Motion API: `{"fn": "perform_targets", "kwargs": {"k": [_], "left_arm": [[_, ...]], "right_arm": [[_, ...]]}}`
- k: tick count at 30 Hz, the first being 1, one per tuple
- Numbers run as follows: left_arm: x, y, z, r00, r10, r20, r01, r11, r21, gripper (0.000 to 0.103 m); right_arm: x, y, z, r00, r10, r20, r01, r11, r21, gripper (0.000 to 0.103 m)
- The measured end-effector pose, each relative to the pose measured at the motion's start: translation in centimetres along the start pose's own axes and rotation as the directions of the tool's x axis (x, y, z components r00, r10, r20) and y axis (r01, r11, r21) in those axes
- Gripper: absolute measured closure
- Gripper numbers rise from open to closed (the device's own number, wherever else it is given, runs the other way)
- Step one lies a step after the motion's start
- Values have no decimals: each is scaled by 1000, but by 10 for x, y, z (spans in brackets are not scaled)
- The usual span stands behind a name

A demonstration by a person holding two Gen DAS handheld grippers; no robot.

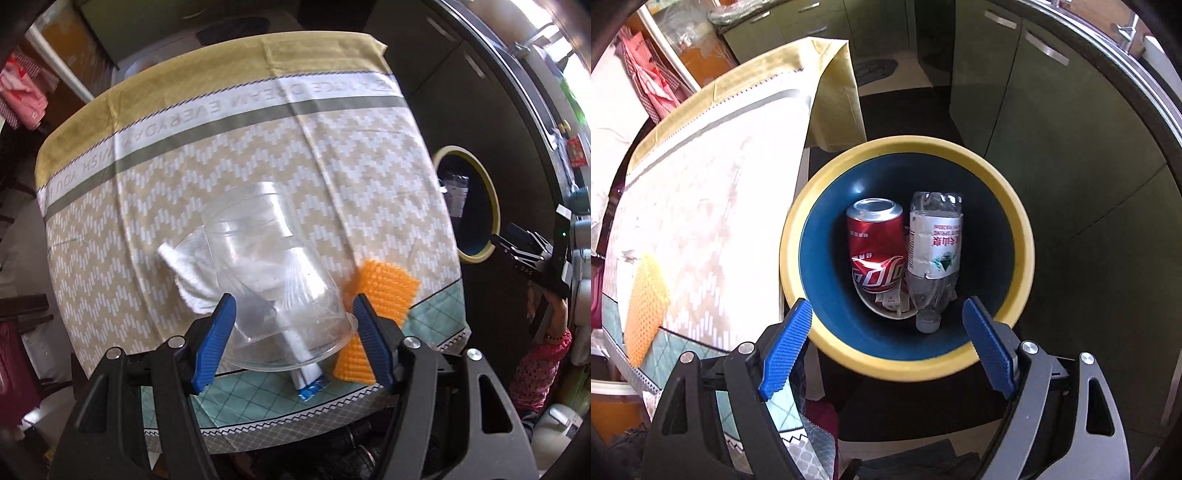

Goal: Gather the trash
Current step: 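Carry the clear plastic cup to the bin with the left tool and release it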

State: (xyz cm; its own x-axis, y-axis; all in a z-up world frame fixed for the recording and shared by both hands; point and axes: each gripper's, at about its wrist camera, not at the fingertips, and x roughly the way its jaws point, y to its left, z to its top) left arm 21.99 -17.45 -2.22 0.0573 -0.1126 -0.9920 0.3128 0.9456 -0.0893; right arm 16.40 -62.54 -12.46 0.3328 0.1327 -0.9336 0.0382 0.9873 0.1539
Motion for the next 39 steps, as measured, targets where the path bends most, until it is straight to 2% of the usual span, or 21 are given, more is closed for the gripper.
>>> {"fn": "perform_targets", "kwargs": {"k": [5, 12, 17, 18, 19, 21, 25, 28, 31, 35, 39], "left_arm": [[6, -90, 24, 999, -48, 7, 46, 983, 177, 40], [60, -221, 63, 993, -108, -56, 121, 923, 366, 40], [121, -289, 88, 983, -131, -126, 171, 897, 407, 39], [132, -297, 92, 982, -134, -134, 178, 898, 402, 36], [143, -303, 96, 982, -128, -138, 173, 903, 394, 29], [156, -308, 100, 984, -107, -144, 156, 906, 394, 28], [138, -289, 97, 981, -129, -143, 175, 909, 379, 28], [100, -253, 86, 983, -151, -102, 178, 914, 365, 26], [58, -206, 73, 985, -163, -46, 170, 930, 325, 22], [13, -137, 39, 989, -147, 26, 135, 954, 268, 21], [-14, -68, -3, 991, -115, 66, 100, 975, 198, 21]], "right_arm": [[-24, -16, -24, 999, -10, 40, 9, 999, 31, 20], [-52, -45, -70, 998, -40, 54, 34, 994, 101, 20], [-61, -58, -94, 997, -58, 46, 51, 989, 139, 20], [-63, -59, -97, 997, -62, 43, 56, 988, 142, 20], [-64, -60, -99, 997, -66, 42, 59, 988, 145, 20], [-68, -59, -104, 997, -69, 43, 62, 988, 145, 20], [-72, -49, -108, 997, -58, 53, 51, 992, 119, 20], [-73, -36, -106, 998, -28, 59, 23, 996, 84, 20], [-72, -15, -103, 998, 25, 58, -27, 999, 36, 20], [-69, 34, -94, 994, 97, 50, -93, 992, -82, 20], [-64, 104, -94, 980, 196, -8, -192, 951, -243, 21]]}}
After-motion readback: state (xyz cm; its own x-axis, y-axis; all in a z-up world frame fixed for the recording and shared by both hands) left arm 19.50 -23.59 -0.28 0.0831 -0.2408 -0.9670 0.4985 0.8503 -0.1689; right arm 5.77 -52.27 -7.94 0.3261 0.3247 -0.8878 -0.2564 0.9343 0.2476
